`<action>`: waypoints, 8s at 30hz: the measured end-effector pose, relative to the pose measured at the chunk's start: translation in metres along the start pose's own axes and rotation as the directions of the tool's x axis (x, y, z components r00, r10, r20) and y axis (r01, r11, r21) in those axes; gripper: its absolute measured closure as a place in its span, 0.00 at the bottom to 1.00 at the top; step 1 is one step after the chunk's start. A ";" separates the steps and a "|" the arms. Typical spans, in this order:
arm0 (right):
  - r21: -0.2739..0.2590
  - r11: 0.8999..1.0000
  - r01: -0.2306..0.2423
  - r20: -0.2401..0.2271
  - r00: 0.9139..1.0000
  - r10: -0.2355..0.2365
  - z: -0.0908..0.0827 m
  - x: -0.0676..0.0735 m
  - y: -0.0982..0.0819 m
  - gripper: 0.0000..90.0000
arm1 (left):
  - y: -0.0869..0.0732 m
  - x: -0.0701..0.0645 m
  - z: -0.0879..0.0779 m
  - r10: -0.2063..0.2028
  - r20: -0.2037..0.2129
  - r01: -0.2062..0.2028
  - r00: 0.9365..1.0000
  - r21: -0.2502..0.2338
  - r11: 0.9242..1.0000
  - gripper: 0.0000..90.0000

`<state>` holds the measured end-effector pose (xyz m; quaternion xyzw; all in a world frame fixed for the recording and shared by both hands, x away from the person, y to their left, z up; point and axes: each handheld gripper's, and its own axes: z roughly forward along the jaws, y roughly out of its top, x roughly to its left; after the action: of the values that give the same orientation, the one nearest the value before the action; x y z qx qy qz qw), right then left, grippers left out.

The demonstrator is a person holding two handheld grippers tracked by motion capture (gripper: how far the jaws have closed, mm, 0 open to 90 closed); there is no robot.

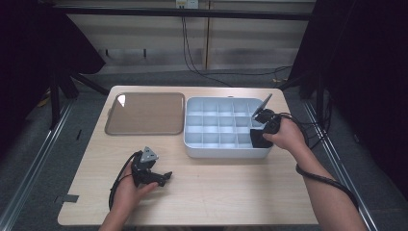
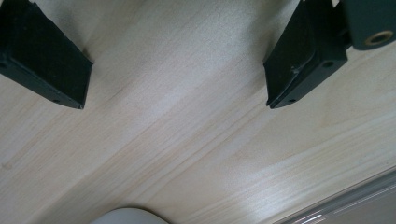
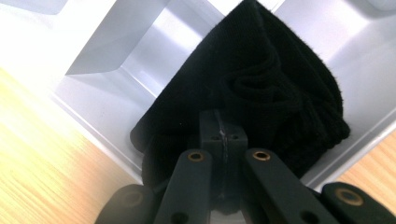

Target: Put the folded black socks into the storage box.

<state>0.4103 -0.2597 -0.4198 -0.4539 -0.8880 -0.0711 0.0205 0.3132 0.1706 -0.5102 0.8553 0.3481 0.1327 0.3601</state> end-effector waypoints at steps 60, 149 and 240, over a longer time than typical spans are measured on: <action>0.001 1.000 -0.012 -0.021 1.000 0.012 0.029 -0.005 -0.006 1.00 | 0.000 0.000 0.000 0.003 0.000 -0.003 1.000 0.002 1.000 0.07; -0.147 0.988 -0.045 0.044 0.998 0.052 -0.017 -0.009 -0.002 0.65 | 0.000 0.000 0.000 0.006 0.000 -0.006 1.000 0.004 1.000 0.07; -0.278 0.951 0.138 -0.080 0.983 -0.166 0.034 0.079 -0.081 0.29 | 0.000 0.000 0.000 0.006 0.000 -0.006 1.000 0.005 1.000 0.07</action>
<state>0.2997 -0.2382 -0.4540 -0.3784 -0.9000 -0.2165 -0.0017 0.3138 0.1706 -0.5099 0.8572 0.3458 0.1330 0.3576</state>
